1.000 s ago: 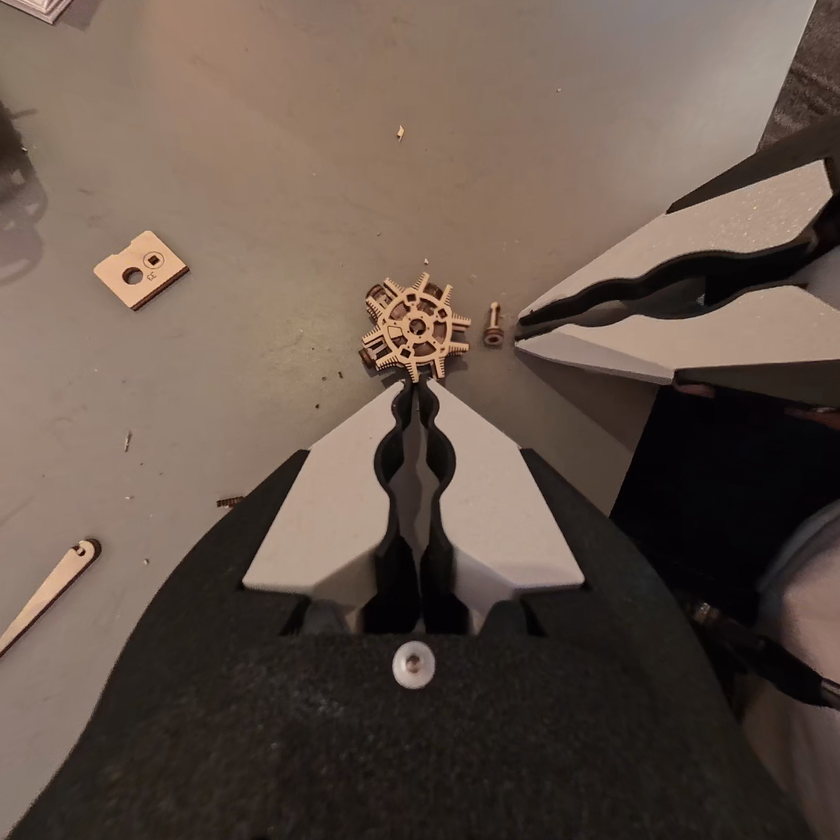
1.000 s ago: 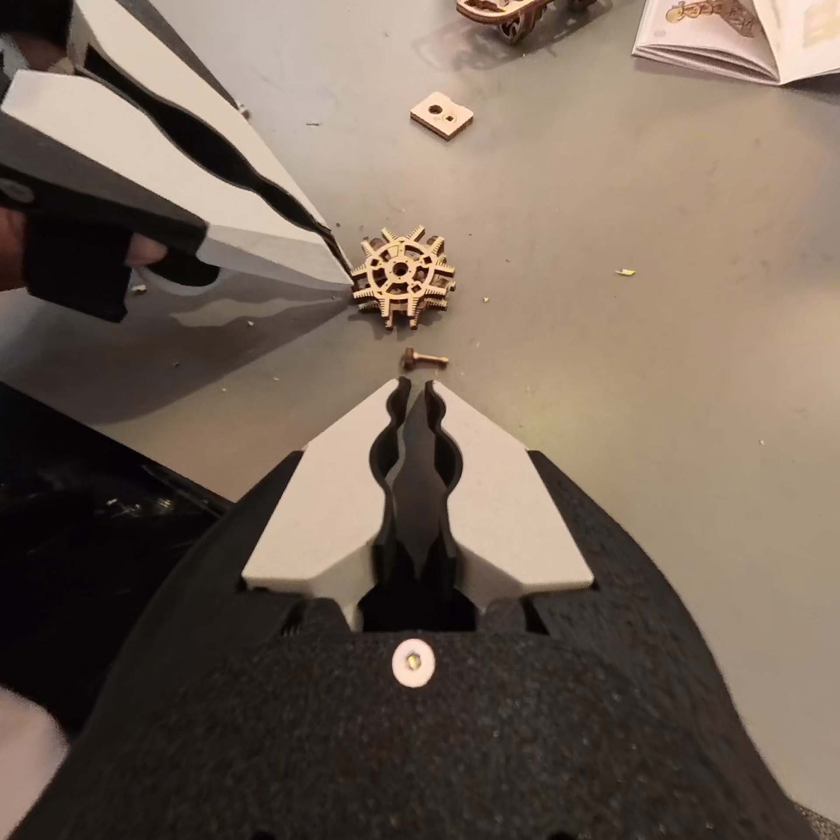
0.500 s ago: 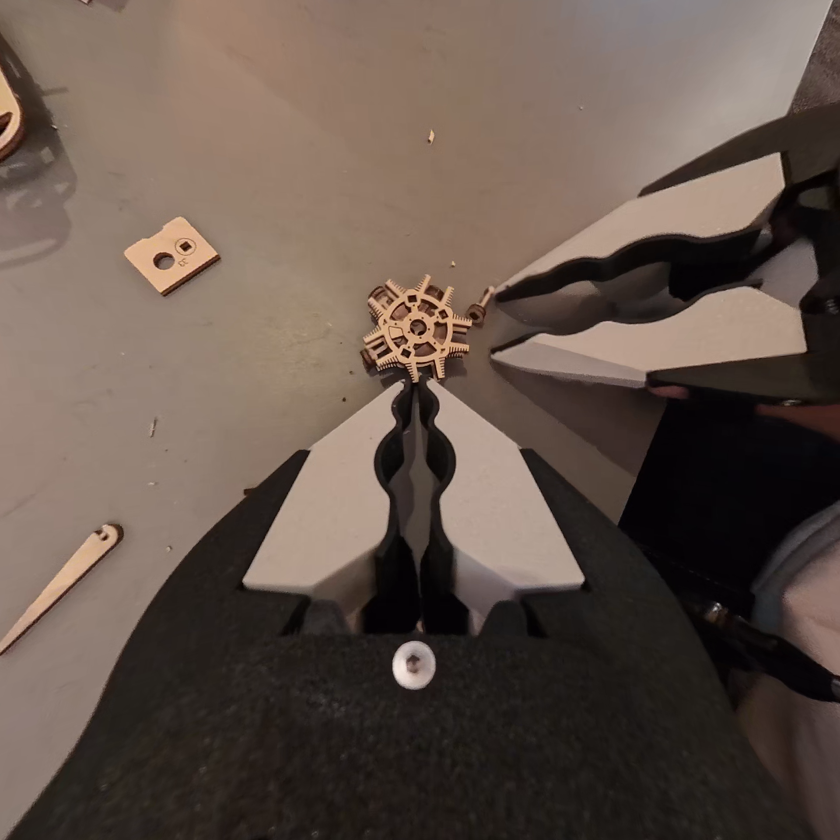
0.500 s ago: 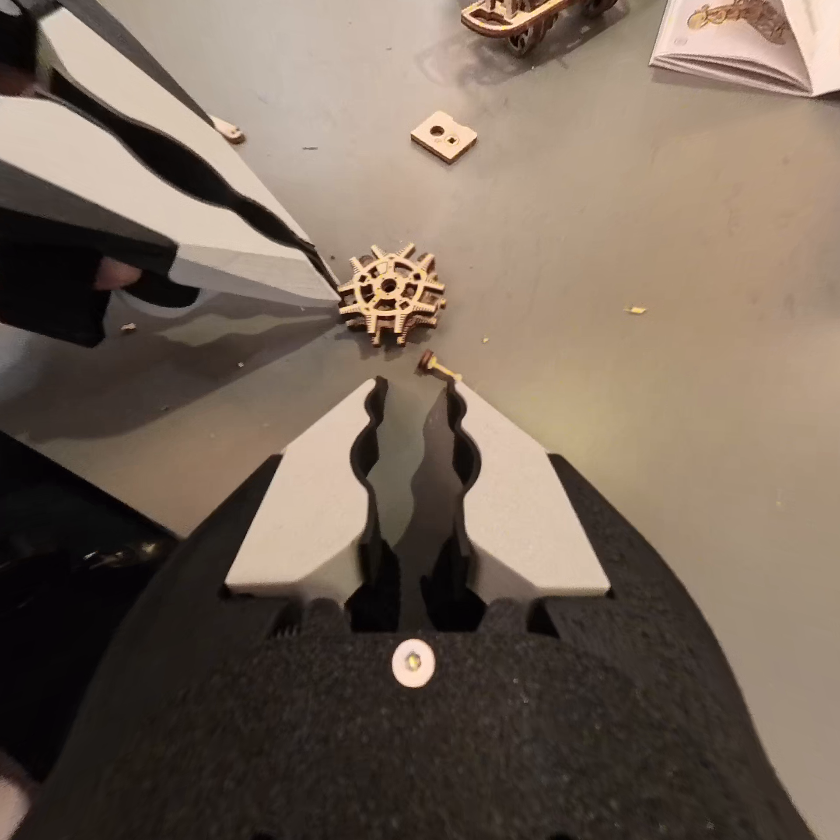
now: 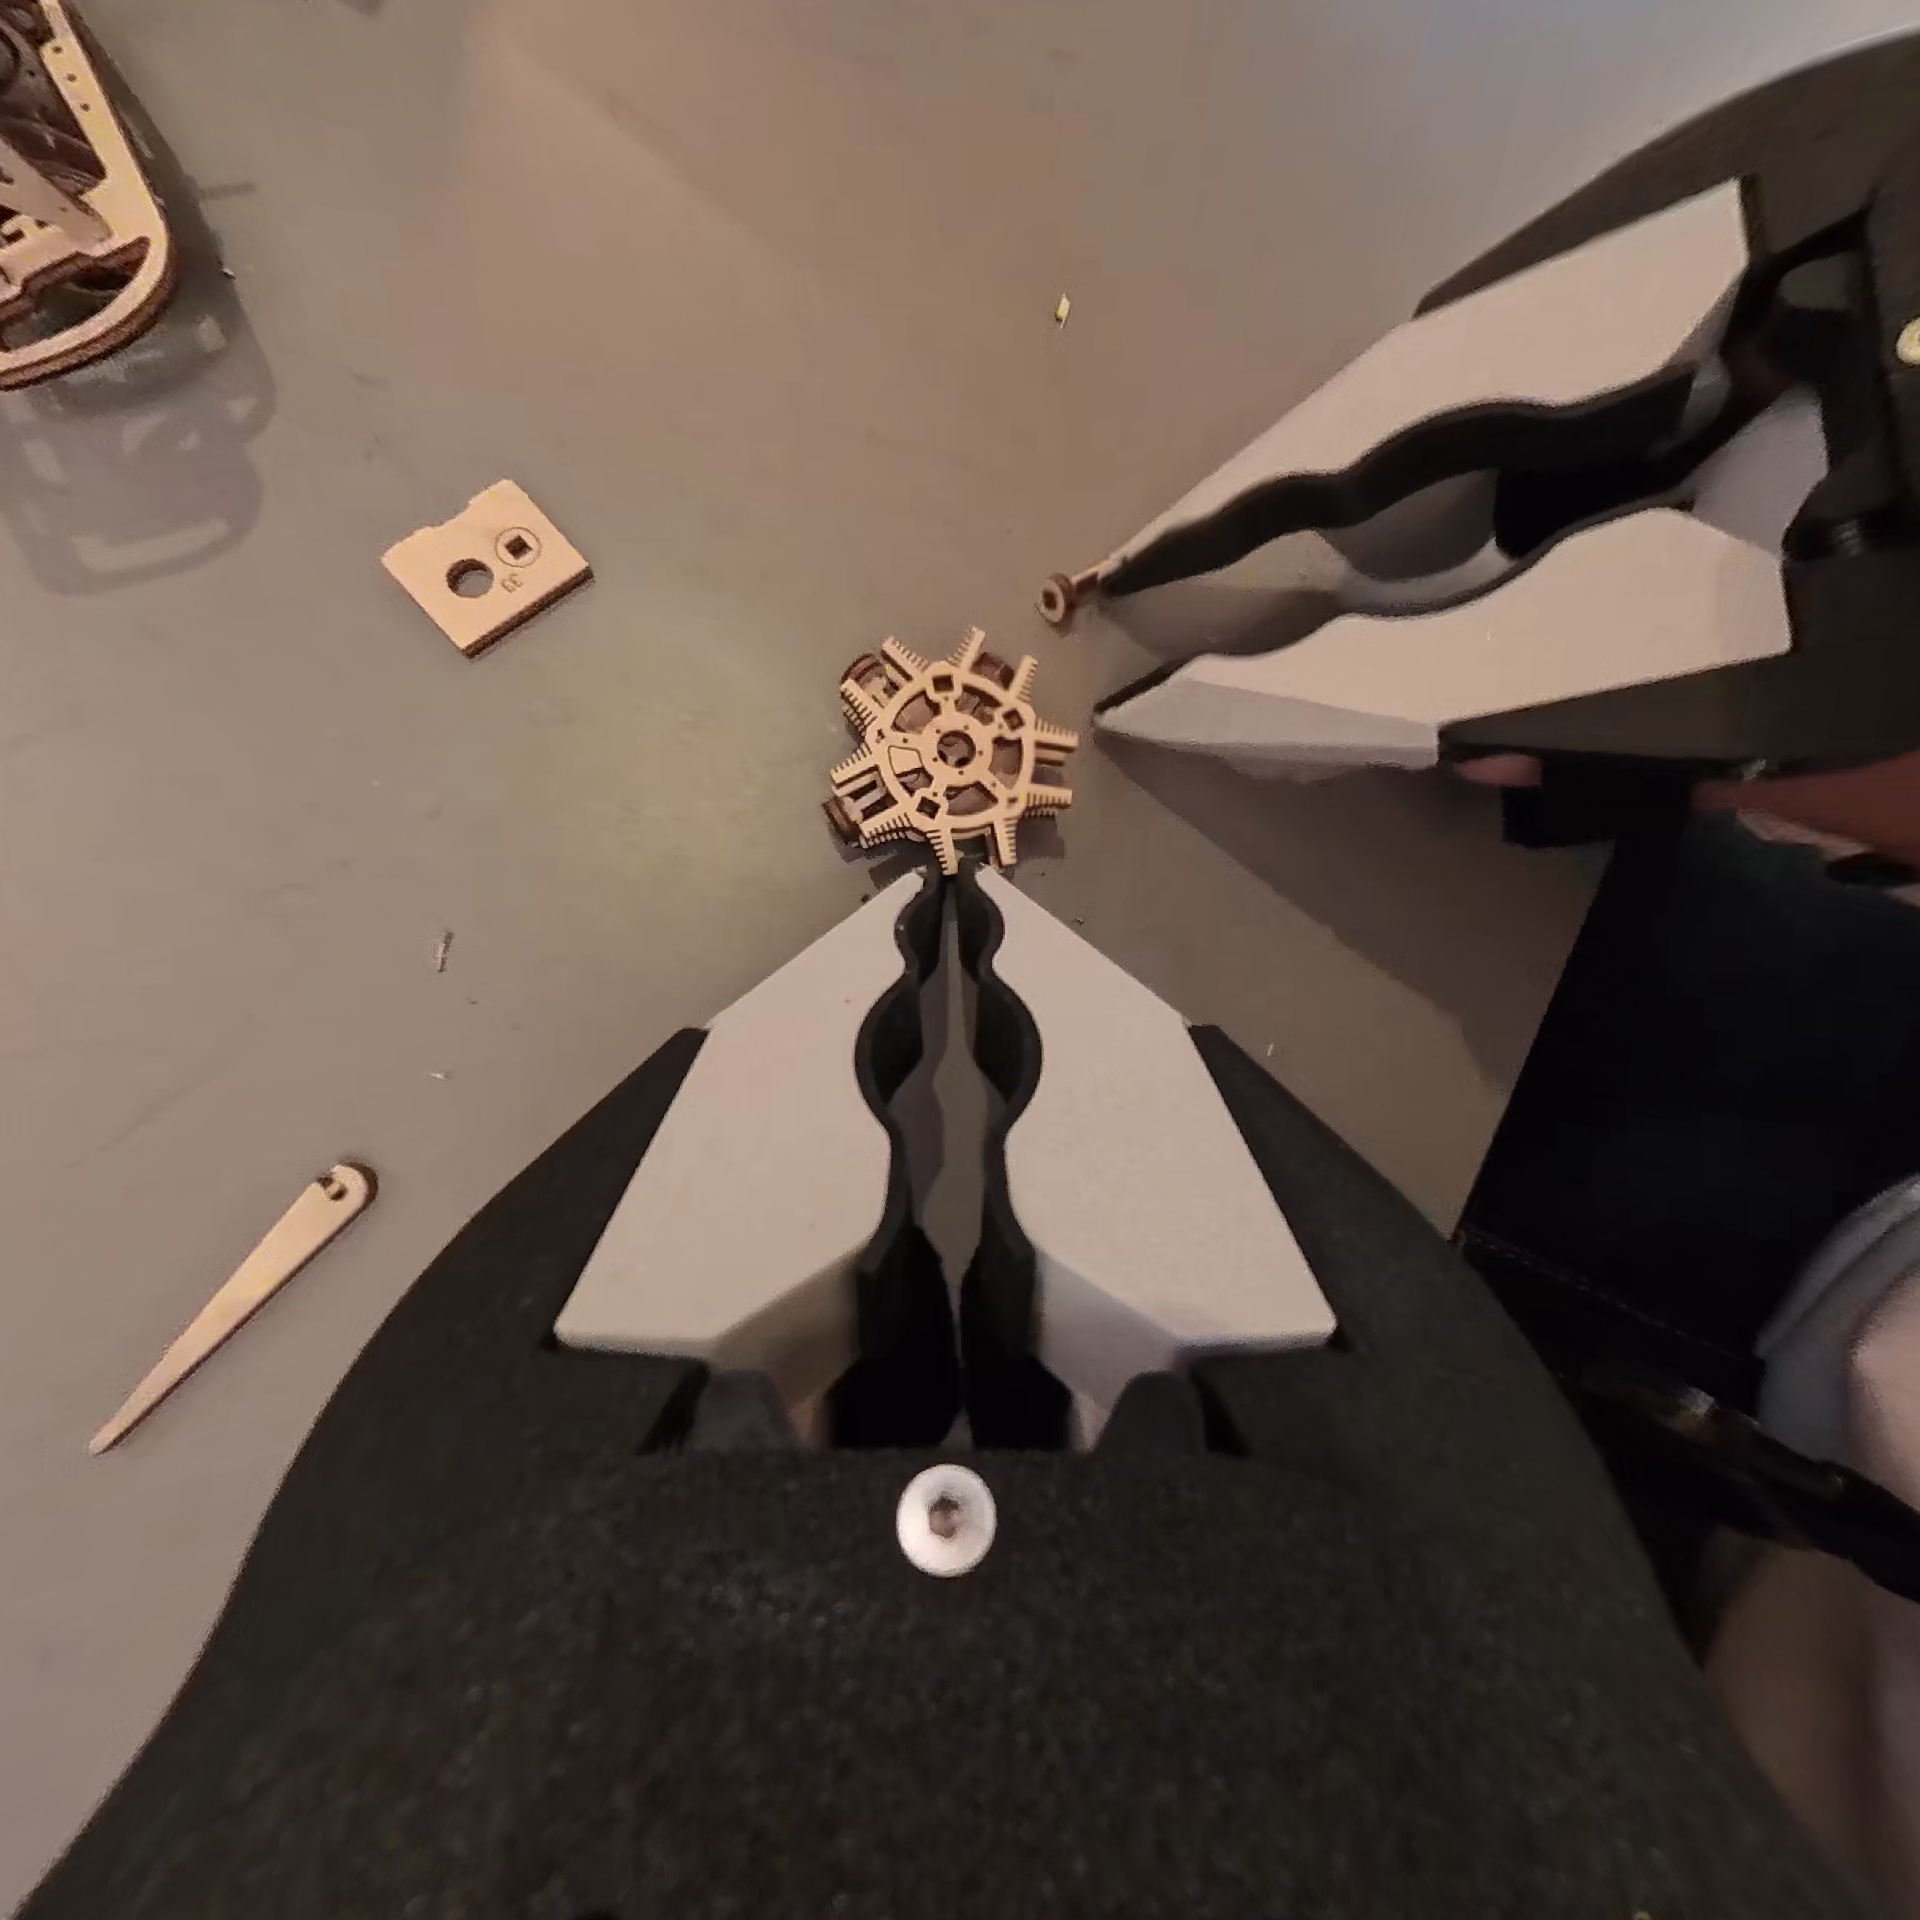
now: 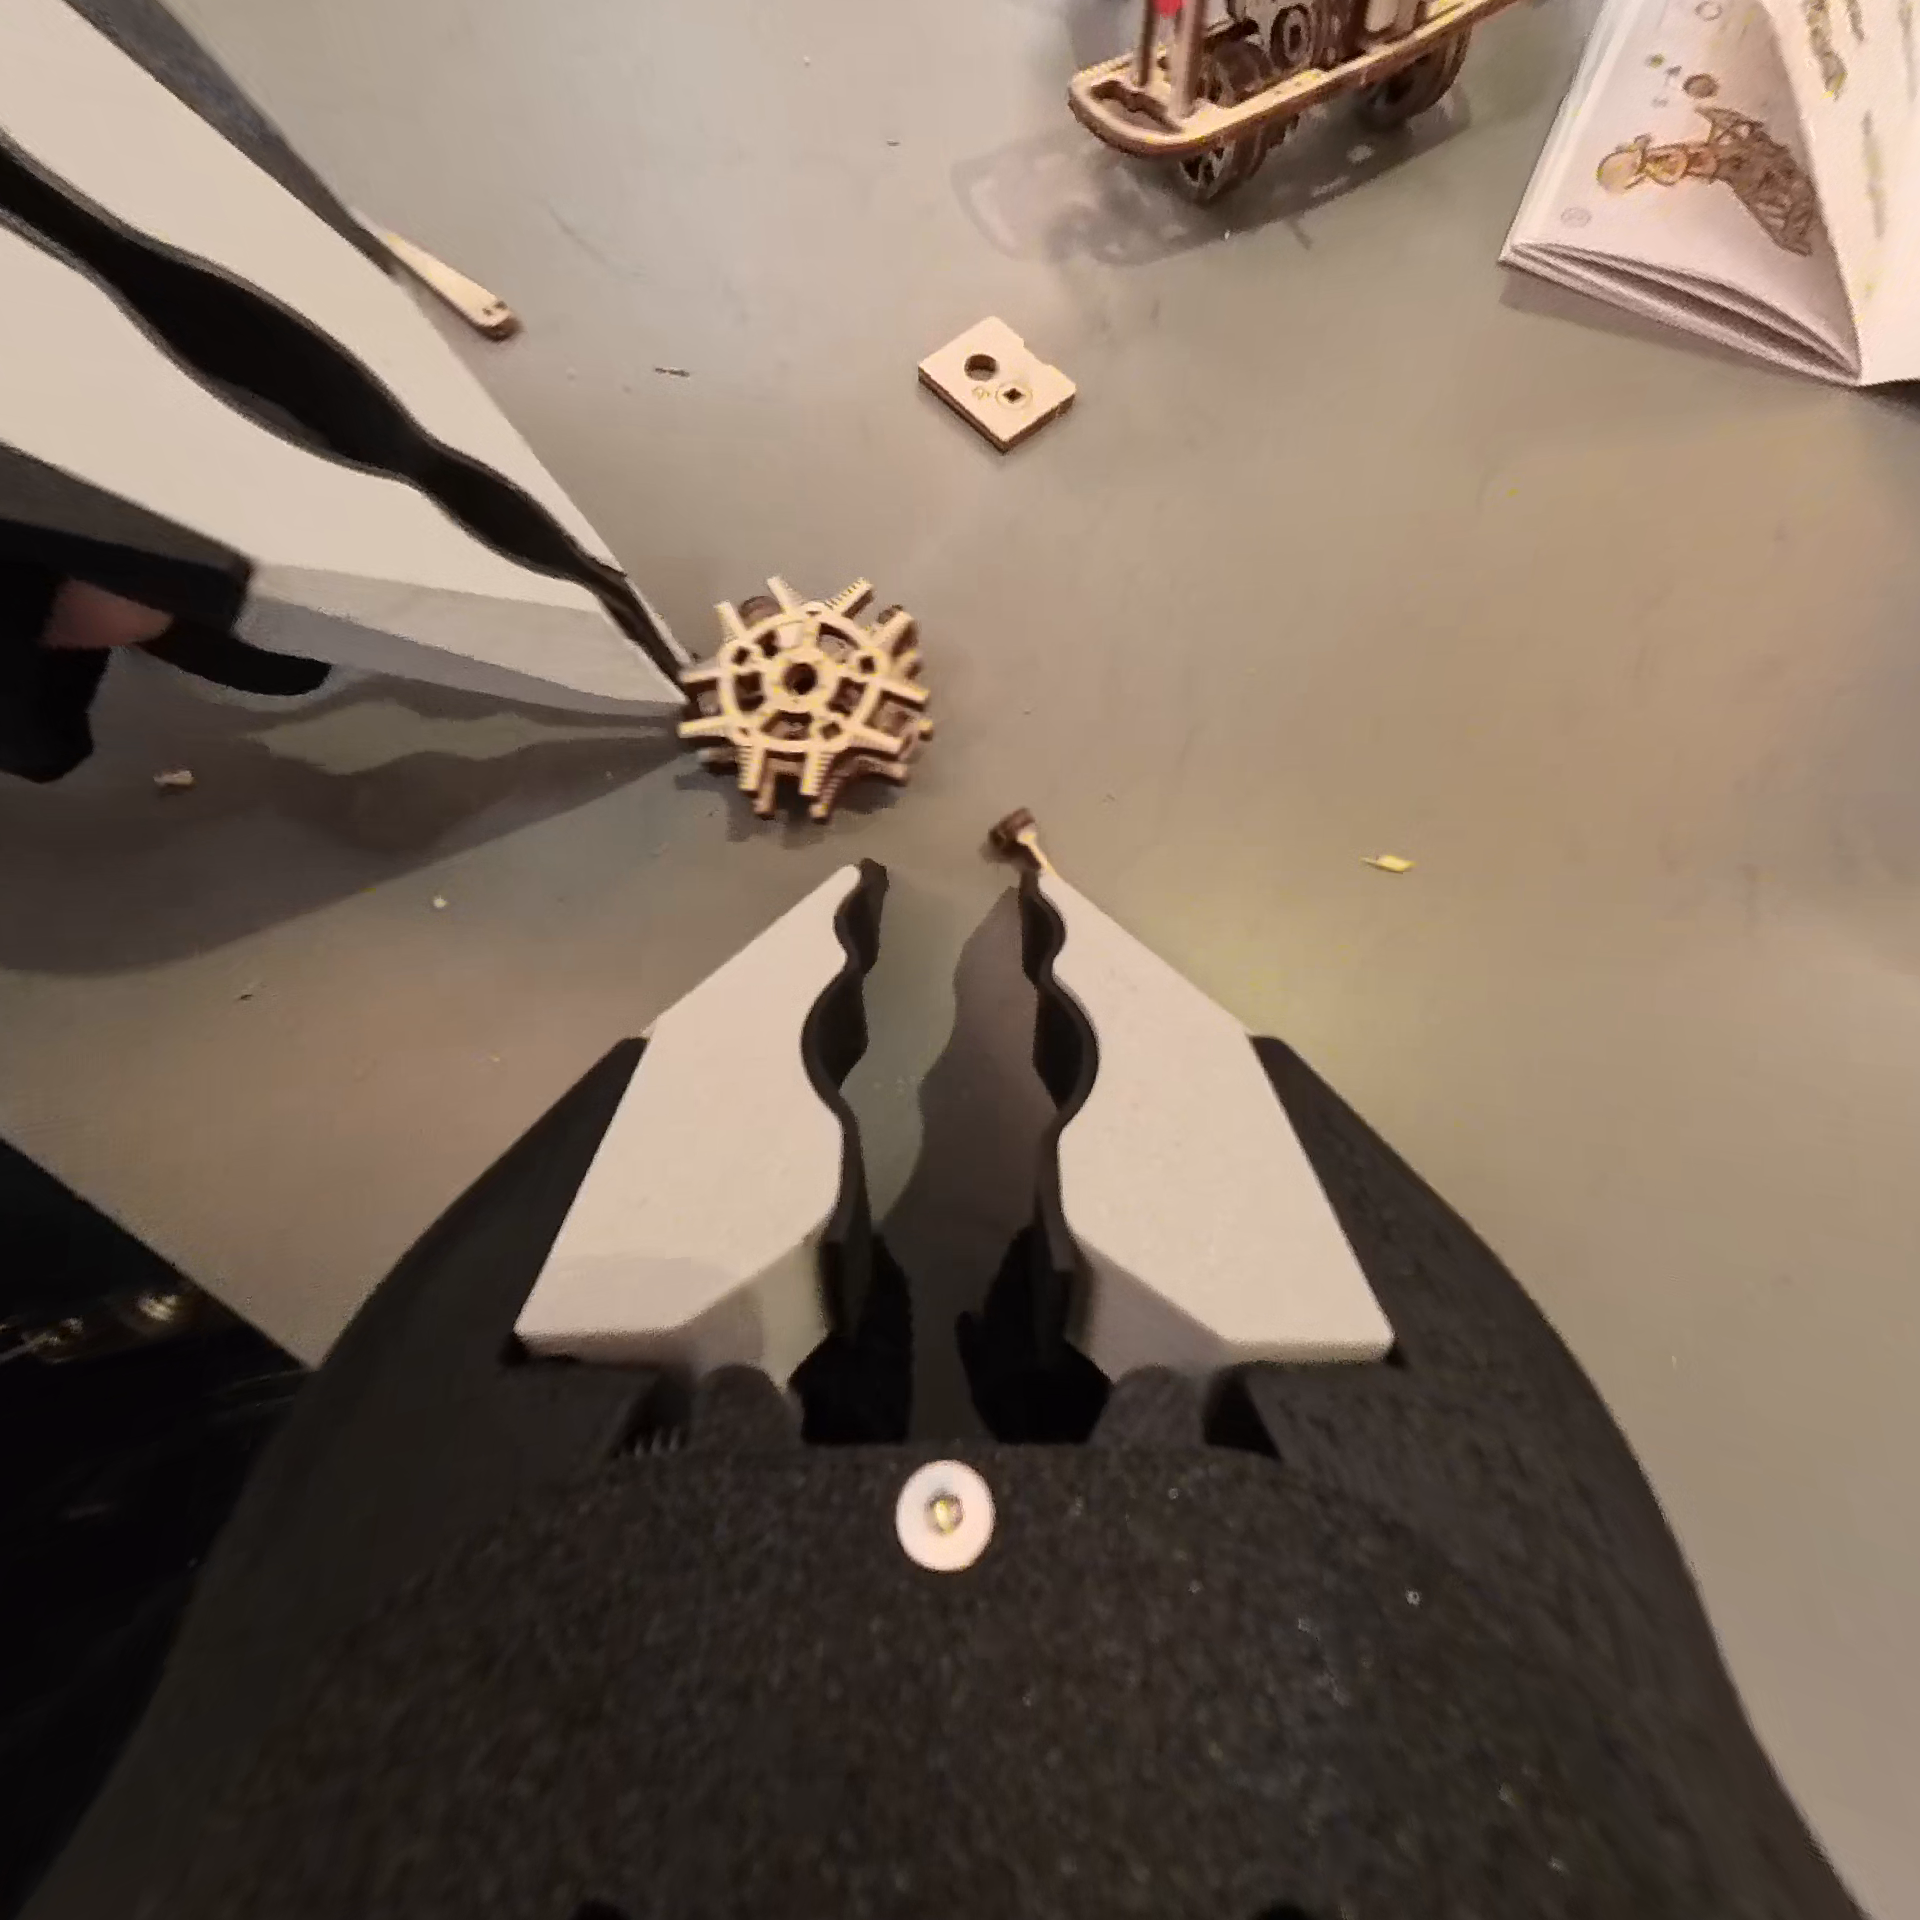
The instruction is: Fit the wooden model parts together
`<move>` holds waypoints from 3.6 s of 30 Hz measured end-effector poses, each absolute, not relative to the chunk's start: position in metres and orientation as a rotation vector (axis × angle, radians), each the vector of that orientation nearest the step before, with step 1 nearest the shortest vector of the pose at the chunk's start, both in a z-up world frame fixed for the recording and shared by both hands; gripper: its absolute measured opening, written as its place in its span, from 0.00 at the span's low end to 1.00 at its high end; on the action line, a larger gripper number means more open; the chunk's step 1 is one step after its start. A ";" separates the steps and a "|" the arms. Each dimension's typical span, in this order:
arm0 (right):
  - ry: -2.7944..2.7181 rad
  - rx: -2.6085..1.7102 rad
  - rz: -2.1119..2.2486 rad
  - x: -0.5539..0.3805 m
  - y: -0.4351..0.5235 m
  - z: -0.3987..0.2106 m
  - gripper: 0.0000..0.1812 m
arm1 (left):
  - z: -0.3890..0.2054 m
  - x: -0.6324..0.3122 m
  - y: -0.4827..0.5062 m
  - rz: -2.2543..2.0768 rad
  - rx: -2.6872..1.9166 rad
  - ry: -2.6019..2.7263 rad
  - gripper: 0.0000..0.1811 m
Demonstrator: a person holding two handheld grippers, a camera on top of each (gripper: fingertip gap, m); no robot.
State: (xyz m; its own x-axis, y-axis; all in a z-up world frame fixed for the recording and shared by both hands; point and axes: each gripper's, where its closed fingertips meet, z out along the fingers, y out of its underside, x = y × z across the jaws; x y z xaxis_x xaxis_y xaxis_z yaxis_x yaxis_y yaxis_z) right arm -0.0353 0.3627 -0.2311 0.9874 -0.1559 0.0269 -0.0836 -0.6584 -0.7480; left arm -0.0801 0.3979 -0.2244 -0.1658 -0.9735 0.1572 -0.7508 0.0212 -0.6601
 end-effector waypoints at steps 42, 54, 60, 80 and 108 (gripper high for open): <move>-1.121 -2.013 0.382 0.024 0.349 -0.220 0.14 | -0.216 -0.059 0.390 -1.020 -1.087 2.367 0.26; -0.759 -2.181 0.442 -0.039 0.376 -0.227 0.30 | -0.229 -0.074 0.387 -1.084 -1.368 2.240 0.33; -0.718 -2.175 0.247 -0.042 0.384 -0.231 0.28 | -0.228 -0.072 0.384 -1.094 -1.374 2.253 0.32; -0.690 -2.154 0.261 -0.053 0.389 -0.226 0.24 | -0.222 -0.081 0.385 -1.213 -1.463 2.170 0.30; -0.342 -2.225 0.230 0.009 0.355 -0.214 0.22 | -0.225 -0.067 0.388 -1.098 -1.338 2.200 0.38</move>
